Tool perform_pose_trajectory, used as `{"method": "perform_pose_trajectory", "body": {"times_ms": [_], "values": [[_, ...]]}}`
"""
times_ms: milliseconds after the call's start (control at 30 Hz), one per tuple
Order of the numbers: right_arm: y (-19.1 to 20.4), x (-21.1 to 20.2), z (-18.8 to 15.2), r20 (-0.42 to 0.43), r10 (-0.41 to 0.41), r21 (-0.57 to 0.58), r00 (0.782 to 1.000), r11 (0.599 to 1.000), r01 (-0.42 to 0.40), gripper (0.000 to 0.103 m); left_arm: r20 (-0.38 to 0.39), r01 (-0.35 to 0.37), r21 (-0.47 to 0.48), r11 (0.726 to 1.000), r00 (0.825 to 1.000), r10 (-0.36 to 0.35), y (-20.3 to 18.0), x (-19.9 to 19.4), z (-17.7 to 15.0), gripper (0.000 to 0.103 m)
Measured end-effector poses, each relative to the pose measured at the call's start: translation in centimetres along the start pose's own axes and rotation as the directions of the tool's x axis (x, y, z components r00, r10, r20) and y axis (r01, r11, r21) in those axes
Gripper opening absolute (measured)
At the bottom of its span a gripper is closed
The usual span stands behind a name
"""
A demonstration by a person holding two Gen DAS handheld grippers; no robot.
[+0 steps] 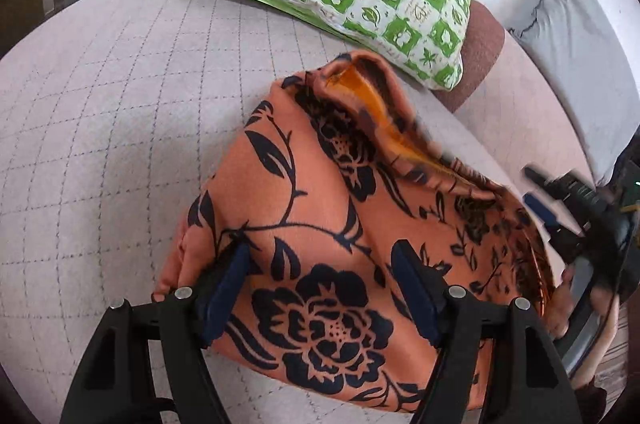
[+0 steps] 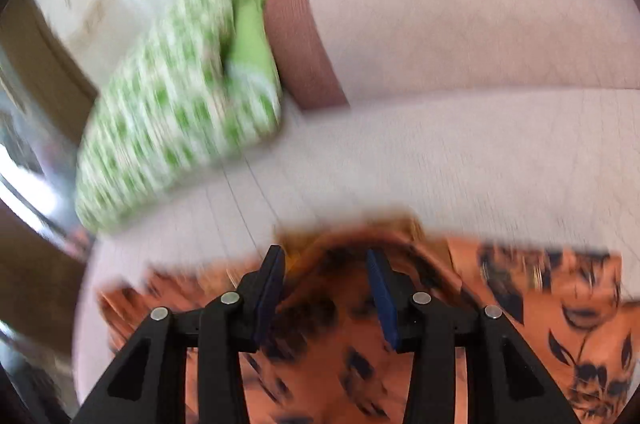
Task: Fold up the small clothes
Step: 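Fold the held hem over onto the collar with both tools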
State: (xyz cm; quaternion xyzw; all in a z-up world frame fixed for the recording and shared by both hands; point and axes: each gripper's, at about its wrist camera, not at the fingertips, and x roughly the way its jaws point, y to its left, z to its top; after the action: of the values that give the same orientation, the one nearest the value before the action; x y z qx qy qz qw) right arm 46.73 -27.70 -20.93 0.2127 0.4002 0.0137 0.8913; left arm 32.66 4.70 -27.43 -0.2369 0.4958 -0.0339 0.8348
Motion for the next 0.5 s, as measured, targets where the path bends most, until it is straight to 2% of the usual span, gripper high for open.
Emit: {"method": "perform_pose_trajectory", "body": {"times_ms": [67, 133, 200, 267, 333, 400, 500], "values": [[0.3, -1.4, 1.0, 0.076, 0.051, 0.045, 0.996, 0.997, -0.054, 0.051, -0.005, 0.020, -0.017, 1.000, 1.000, -0.020, 0.4, -0.2, 0.2, 0.074], [0.9, -2.2, 0.8, 0.077, 0.084, 0.035, 0.993, 0.996, -0.087, 0.051, -0.007, 0.045, -0.043, 0.998, 0.999, -0.046, 1.1, -0.7, 0.4, 0.074], [1.9, -2.3, -0.4, 0.010, 0.115, 0.007, 0.993, 0.993, -0.115, 0.051, -0.004, 0.066, -0.071, 0.995, 0.998, -0.066, 1.7, -1.1, 0.5, 0.074], [3.9, -1.1, -2.2, -0.088, 0.172, -0.020, 0.981, 0.985, -0.174, 0.051, 0.007, 0.073, -0.083, 0.994, 0.997, -0.073, 2.1, -1.8, 0.5, 0.074], [5.8, 0.1, -4.1, -0.178, 0.194, -0.049, 0.965, 0.977, -0.206, 0.051, 0.014, 0.069, -0.074, 0.995, 0.998, -0.068, 1.8, -1.5, 0.8, 0.074], [7.5, 1.4, -5.7, -0.238, 0.192, -0.077, 0.952, 0.973, -0.215, 0.051, 0.007, 0.062, -0.060, 0.996, 0.998, -0.062, 1.9, -1.5, 0.4, 0.074], [9.5, 5.0, -6.6, -0.299, 0.147, -0.088, 0.943, 0.980, -0.180, 0.051, -0.016, 0.040, -0.033, 0.999, 0.999, -0.040, 1.8, -0.9, 0.2, 0.074]]}}
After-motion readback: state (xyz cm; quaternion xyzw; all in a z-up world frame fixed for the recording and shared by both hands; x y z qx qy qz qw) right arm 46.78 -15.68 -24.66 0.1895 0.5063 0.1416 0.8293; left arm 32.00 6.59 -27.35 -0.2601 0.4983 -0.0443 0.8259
